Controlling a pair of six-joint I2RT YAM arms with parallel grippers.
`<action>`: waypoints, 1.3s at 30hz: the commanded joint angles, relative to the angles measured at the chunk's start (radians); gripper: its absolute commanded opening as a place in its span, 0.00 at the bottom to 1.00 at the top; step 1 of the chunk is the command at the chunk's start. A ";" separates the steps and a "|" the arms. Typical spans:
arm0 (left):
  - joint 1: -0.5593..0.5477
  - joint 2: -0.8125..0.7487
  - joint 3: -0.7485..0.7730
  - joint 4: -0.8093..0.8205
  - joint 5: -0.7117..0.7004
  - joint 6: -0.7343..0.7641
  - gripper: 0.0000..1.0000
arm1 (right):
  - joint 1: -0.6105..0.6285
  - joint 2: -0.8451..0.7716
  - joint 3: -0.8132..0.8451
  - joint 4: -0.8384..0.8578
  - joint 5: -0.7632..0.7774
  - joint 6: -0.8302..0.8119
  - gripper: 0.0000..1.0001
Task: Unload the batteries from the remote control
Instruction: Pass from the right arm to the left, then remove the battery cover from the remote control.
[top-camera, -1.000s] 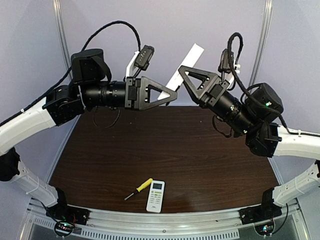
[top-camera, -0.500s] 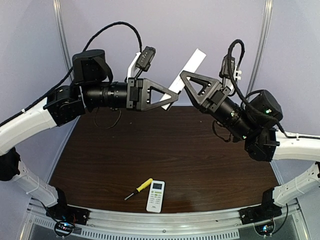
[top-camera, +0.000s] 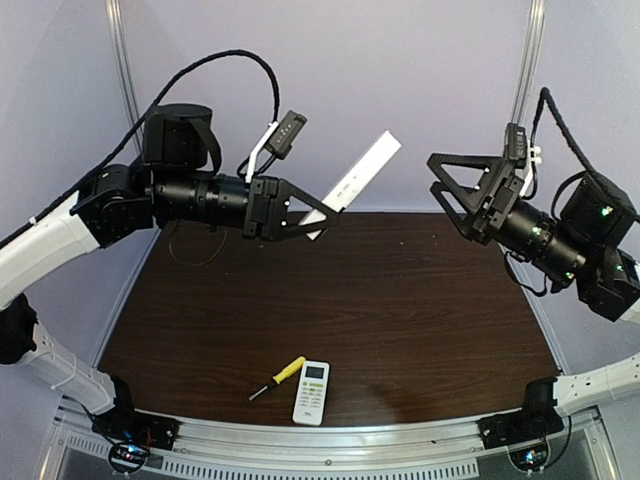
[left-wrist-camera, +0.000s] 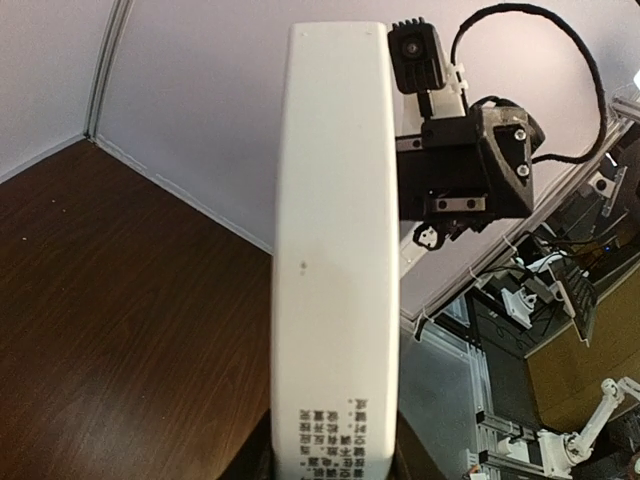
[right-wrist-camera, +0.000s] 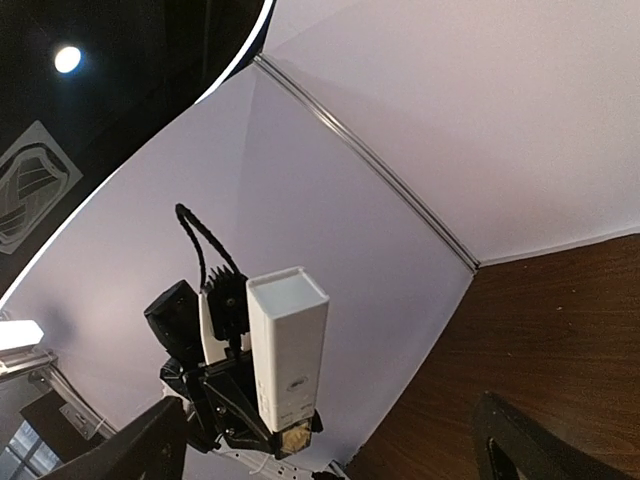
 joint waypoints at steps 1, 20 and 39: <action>0.009 -0.023 0.069 -0.126 -0.065 0.129 0.01 | -0.001 -0.092 0.046 -0.433 0.113 0.053 1.00; 0.007 0.017 0.026 -0.444 -0.257 0.369 0.00 | -0.001 0.024 0.307 -1.083 -0.013 0.209 1.00; -0.003 -0.024 -0.145 -0.463 -0.252 0.625 0.00 | -0.021 0.096 0.337 -1.059 -0.325 0.296 1.00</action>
